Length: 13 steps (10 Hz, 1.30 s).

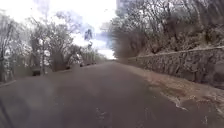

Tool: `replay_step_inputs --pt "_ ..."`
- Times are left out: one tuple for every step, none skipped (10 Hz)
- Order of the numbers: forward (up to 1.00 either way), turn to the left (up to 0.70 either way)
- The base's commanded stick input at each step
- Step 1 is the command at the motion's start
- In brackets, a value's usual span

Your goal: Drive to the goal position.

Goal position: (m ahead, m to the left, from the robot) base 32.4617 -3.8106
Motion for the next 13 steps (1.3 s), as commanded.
replay_step_inputs --pt "0.7 0.0" --pt "0.7 0.0" --pt "0.7 0.0" --pt "0.7 0.0" --pt "0.7 0.0" --pt "0.7 0.0" --pt "0.7 0.0" --pt "0.7 0.0" --pt "0.7 0.0" --pt "0.7 0.0" --pt "0.7 0.0" --pt "0.7 0.0" --pt "0.7 0.0"
